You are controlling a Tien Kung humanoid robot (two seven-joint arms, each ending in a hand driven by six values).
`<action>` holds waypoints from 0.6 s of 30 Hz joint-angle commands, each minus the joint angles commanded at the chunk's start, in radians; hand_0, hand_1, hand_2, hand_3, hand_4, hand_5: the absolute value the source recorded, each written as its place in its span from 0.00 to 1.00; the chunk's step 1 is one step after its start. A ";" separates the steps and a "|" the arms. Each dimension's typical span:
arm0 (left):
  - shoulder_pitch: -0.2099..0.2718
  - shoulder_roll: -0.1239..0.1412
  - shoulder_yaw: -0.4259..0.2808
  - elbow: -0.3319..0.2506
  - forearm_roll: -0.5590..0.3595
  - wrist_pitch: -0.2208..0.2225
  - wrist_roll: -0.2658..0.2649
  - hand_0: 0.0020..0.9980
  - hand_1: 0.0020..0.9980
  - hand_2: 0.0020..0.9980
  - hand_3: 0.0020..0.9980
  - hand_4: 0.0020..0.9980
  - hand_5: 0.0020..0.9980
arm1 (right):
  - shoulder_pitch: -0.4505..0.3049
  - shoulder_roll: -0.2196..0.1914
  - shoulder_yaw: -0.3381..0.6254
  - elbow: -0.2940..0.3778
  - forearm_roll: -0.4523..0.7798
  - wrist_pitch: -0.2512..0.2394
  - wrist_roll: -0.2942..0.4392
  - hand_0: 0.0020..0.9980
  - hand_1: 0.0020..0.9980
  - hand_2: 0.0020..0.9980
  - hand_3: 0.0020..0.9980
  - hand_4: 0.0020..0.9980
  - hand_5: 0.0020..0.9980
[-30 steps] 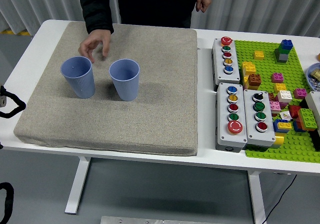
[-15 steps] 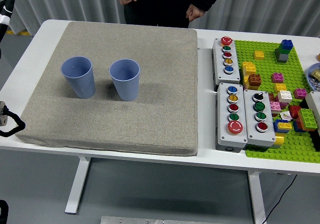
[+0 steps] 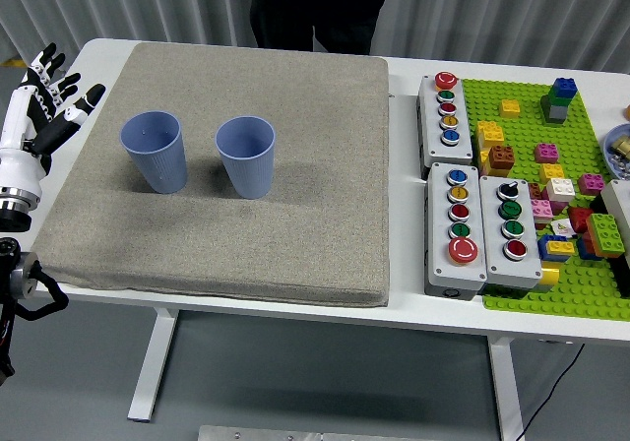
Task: Pick cup pour cup place
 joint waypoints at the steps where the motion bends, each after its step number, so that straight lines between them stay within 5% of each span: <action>1: 0.002 0.002 0.001 -0.002 0.004 -0.004 0.001 0.88 0.90 1.00 1.00 1.00 0.28 | 0.000 0.000 0.001 0.000 0.000 0.000 0.000 0.68 0.68 0.69 0.64 0.43 0.17; 6: 0.012 0.005 -0.004 -0.001 0.023 -0.024 0.007 0.88 0.90 1.00 1.00 1.00 0.28 | 0.001 0.000 -0.003 0.000 0.002 0.001 0.001 0.68 0.68 0.69 0.64 0.43 0.17; 7: 0.016 0.004 -0.007 0.001 0.023 -0.024 0.005 0.88 0.90 1.00 1.00 0.95 0.15 | 0.000 0.000 -0.002 0.000 0.002 0.000 0.001 0.68 0.68 0.69 0.64 0.43 0.16; 18: 0.051 0.006 -0.020 -0.016 0.004 -0.063 0.005 0.89 0.90 1.00 1.00 0.92 0.10 | 0.001 0.000 -0.002 0.000 -0.002 0.002 -0.001 0.68 0.68 0.69 0.64 0.43 0.16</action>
